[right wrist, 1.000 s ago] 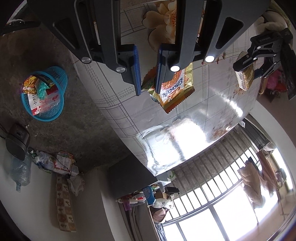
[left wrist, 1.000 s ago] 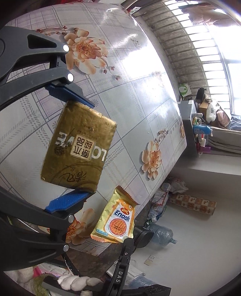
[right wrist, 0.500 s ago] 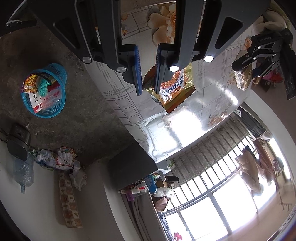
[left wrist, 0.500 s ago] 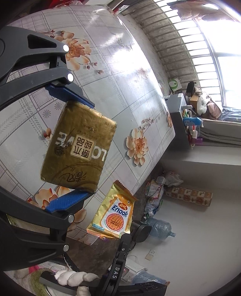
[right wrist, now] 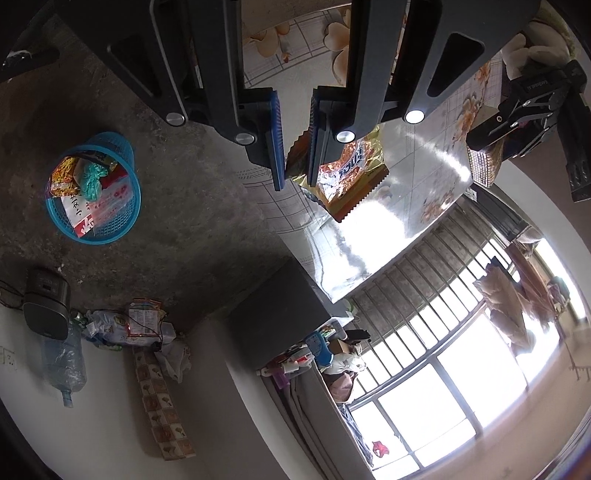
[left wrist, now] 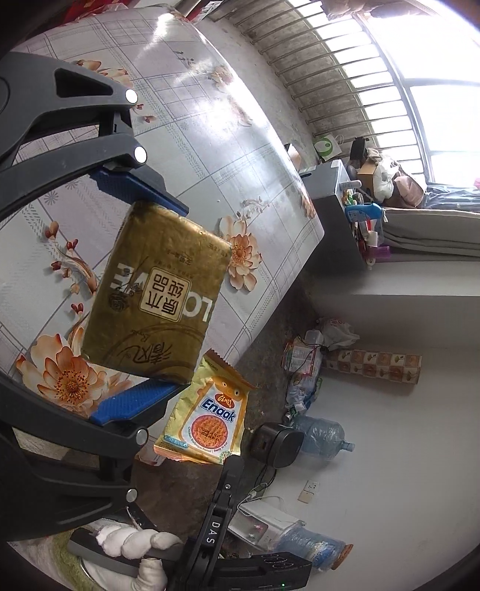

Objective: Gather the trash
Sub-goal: 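Lift both packages and carry them toward the blue wastebasket, then open both grippers over the blue wastebasket to drop both packages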

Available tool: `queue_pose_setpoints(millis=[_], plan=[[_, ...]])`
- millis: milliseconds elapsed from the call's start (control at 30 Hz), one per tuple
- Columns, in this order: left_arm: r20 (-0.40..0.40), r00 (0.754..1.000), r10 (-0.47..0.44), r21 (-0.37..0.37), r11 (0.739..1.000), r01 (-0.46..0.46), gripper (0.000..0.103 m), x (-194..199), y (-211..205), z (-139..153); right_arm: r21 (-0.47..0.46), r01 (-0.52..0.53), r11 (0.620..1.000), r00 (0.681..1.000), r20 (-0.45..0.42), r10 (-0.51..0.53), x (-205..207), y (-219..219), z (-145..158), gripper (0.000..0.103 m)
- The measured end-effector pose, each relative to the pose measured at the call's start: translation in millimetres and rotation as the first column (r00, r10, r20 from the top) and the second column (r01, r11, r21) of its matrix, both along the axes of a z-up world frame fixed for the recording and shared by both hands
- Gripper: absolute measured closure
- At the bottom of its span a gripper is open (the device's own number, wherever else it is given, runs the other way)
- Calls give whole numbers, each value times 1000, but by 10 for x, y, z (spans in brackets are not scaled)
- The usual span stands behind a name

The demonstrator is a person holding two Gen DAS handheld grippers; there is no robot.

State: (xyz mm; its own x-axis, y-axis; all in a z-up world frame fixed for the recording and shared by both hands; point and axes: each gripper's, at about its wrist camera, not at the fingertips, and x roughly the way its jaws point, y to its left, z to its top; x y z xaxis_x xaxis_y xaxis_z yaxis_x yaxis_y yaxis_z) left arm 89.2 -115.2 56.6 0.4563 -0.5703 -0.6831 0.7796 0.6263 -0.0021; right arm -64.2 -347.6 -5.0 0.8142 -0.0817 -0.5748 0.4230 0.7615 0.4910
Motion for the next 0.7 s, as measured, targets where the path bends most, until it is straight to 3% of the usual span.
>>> queue_pose_setpoints(millis=[167,333,533,700], plan=[[-6,997,-71,-14,997,70,23,-14,-400,82,24,56,998,998,14,-56,-109,-246,-58,91],[-17,984,-177,-20,984,176,23,-37,-992,140,37,186,982,982,27,-187,-423,-683,-107,91],[-97,946,-309,-23,951,308,23,-97,-1892,56,67,387,920,922,1,-388,-970,-1322,-301,91],[-191,897,-399,10,913,408,23,-245,-2727,-258,94,493,865,870,-55,-489,-1198,-1769,-625,91]])
